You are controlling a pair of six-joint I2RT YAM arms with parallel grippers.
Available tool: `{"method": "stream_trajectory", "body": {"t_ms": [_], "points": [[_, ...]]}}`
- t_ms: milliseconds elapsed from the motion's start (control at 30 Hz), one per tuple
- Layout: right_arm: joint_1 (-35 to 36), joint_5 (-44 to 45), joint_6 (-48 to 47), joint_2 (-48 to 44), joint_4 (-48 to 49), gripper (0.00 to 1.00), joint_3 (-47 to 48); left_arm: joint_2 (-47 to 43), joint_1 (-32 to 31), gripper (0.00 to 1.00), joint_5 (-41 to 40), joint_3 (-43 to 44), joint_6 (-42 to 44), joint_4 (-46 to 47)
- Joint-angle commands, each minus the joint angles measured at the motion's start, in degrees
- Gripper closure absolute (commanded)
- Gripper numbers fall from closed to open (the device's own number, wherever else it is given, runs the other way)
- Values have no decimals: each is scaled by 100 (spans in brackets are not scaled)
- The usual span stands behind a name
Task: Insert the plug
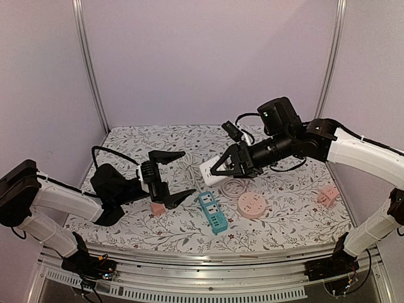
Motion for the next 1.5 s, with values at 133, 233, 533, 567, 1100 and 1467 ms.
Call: {"method": "stream_trajectory", "body": {"t_ms": [133,233,533,567,1100,1467], "points": [[-215,1767,-1096,-551,-1257,100,421,-119,40,1,-636,-271,-923,393],[-224,2200,-1403,-524,-1639,100,645,-69,40,1,-889,-253,-1436,141],[-219,3328,-1763,-355,-2296,100,845,-71,178,1,-2046,785,-2163,-3235],[-223,3512,-1798,-325,-2382,100,862,-71,207,1,-2062,928,-2226,-3612],[-220,4025,-2233,110,-3111,100,967,627,321,1,-2071,916,-2572,-3967],[-223,4143,-2812,722,-3472,100,1033,568,339,1,-2176,859,-2642,-3973]]}}
